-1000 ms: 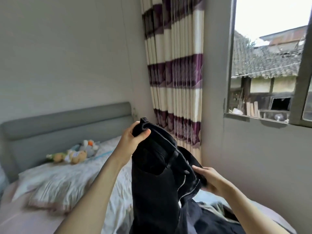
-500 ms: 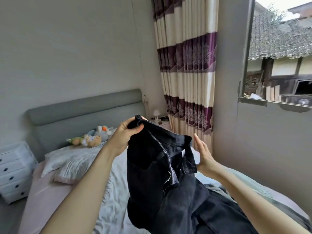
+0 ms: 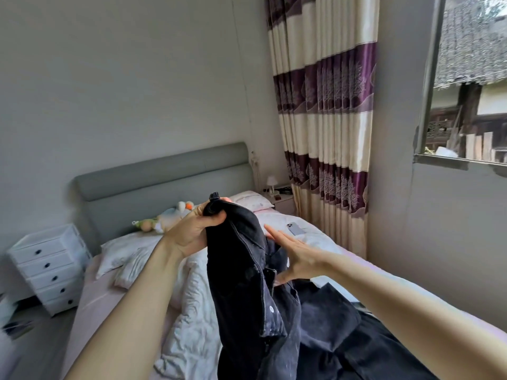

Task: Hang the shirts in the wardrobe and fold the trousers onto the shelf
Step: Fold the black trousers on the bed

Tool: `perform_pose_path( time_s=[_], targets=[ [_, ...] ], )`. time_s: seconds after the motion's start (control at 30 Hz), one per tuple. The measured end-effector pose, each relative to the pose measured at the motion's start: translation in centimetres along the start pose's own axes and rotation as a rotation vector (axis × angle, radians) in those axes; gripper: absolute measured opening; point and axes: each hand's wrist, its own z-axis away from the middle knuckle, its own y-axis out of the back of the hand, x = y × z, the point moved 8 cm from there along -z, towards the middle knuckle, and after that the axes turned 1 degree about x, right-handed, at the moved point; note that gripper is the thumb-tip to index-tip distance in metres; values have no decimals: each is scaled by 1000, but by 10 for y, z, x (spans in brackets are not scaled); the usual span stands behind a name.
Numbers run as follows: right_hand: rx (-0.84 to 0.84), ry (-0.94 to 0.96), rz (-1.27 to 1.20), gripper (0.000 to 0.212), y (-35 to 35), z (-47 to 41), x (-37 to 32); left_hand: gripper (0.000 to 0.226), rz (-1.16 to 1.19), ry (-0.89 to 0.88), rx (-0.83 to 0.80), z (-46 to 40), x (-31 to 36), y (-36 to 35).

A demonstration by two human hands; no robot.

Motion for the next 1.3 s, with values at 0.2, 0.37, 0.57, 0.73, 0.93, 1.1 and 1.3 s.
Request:
perform_pose_path(
  time_s=[0.2, 0.37, 0.57, 0.73, 0.93, 1.1, 1.3],
  targets=[
    [9, 43, 248, 119, 2, -15, -5, 48, -19, 28, 15, 10, 3, 9],
    [-92, 119, 408, 102, -5, -26, -23, 28, -33, 42, 23, 14, -1, 15],
    [-140, -125, 256, 57, -31, 6, 26, 21, -74, -84, 465, 18, -14, 73],
    [-129, -207, 20, 33, -35, 16, 37, 19, -429, -163, 680, 21, -20, 77],
    [62, -33, 185, 95, 21, 31, -6, 24, -592, -165, 881, 19, -3, 89],
    [34, 133, 570, 93, 13, 48, -38, 25, -530, -83, 990, 12, -2, 100],
    [7, 109, 751, 23, 8, 53, -14, 33, -709, -63, 901, 8, -7, 91]
  ],
)
